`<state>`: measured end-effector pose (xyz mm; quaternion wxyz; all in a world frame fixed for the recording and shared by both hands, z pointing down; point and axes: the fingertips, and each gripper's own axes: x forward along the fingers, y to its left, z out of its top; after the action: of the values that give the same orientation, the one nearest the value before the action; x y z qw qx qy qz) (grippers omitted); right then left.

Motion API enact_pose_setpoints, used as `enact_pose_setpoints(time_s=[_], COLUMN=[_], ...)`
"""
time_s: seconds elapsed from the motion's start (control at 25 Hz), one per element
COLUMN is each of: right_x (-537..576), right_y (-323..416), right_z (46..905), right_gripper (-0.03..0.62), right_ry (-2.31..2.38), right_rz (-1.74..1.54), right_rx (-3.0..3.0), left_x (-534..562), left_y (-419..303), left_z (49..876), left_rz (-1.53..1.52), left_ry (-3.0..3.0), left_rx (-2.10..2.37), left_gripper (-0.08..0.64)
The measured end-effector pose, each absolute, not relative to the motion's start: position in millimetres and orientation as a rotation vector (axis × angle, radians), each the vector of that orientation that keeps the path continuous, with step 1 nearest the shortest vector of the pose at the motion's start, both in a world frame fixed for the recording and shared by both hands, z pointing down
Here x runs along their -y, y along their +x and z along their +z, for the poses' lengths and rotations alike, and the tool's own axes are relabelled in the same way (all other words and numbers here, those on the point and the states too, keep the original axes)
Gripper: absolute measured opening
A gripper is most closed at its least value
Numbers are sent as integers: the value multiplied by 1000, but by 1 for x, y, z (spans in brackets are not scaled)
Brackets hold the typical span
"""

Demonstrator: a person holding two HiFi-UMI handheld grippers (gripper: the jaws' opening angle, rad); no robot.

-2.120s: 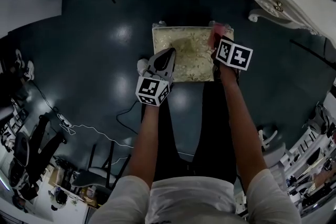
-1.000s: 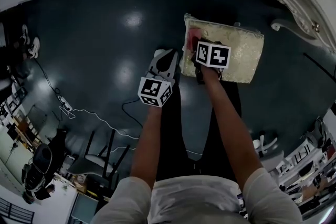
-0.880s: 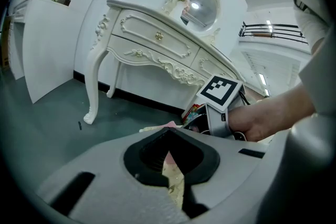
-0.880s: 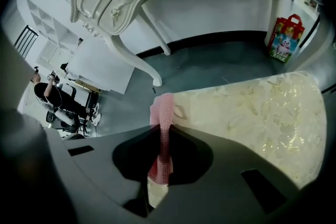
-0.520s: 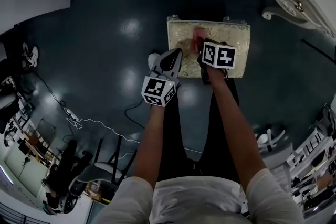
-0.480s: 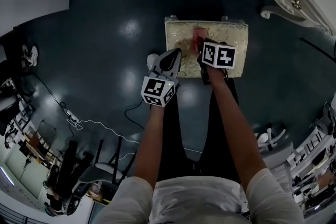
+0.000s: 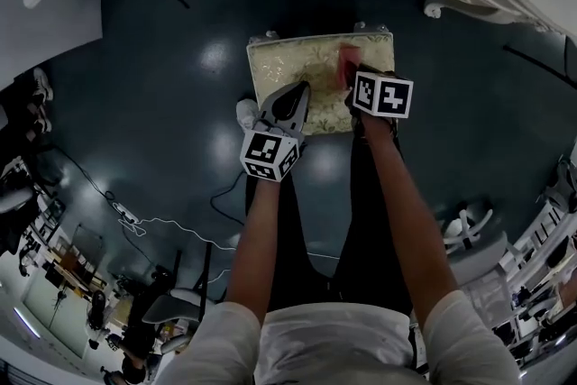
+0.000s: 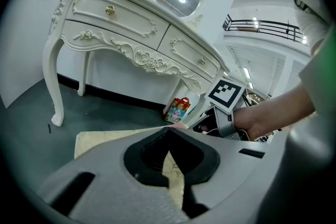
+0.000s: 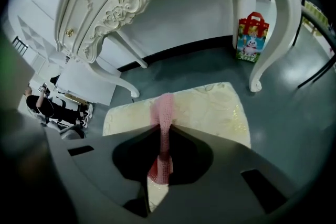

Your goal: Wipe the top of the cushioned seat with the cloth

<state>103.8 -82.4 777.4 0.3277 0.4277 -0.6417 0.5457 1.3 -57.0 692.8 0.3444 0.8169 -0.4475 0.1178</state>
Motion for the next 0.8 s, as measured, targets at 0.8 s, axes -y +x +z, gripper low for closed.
enact_pose_setpoints(time_s=[0.8], right_x=[94], right_y=[231], right_z=[790], right_gripper=[32], right_ry=[1293], right_rz=[1387], right_rx=[1552], left_x=[74], left_y=[63], left_z=[702], left_rz=[306], left_ry=[2166], left_rx=[1080], left_gripper=[12])
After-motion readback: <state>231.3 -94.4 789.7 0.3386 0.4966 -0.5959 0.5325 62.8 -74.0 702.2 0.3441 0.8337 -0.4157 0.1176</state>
